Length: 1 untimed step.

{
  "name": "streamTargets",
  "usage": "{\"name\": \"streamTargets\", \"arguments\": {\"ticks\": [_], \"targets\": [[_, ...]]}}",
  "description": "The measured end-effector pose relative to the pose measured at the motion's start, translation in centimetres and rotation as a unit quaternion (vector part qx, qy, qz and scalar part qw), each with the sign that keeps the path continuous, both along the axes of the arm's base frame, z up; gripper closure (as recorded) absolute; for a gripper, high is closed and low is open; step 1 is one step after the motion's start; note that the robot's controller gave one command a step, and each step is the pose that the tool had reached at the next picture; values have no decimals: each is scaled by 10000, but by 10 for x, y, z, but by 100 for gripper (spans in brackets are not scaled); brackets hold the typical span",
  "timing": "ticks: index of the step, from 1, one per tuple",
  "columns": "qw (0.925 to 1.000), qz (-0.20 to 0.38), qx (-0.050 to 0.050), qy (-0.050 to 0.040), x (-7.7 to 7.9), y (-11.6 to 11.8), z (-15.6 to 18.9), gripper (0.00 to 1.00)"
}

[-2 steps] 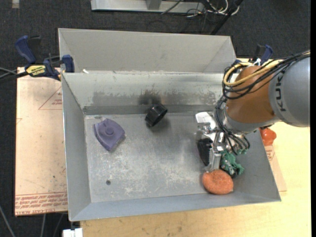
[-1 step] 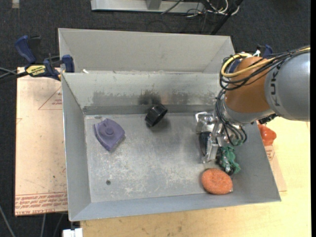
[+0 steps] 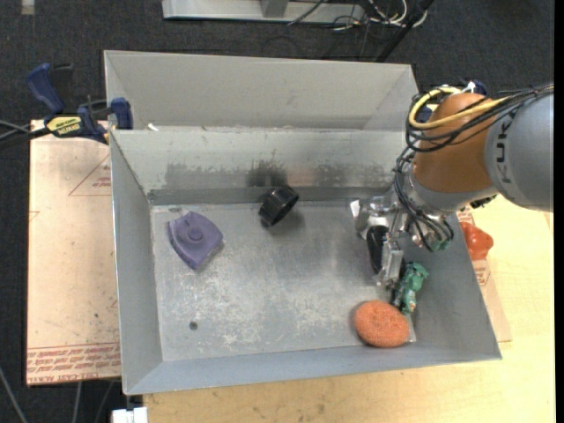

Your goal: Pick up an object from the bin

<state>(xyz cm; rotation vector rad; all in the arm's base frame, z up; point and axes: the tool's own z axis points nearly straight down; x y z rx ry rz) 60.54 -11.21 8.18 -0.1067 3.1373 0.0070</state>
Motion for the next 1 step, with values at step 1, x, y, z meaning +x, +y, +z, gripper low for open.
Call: {"name": "streamTargets", "arguments": {"ticks": [1], "targets": [[9983,-582,57,26,7,-6,-4,0]]}}
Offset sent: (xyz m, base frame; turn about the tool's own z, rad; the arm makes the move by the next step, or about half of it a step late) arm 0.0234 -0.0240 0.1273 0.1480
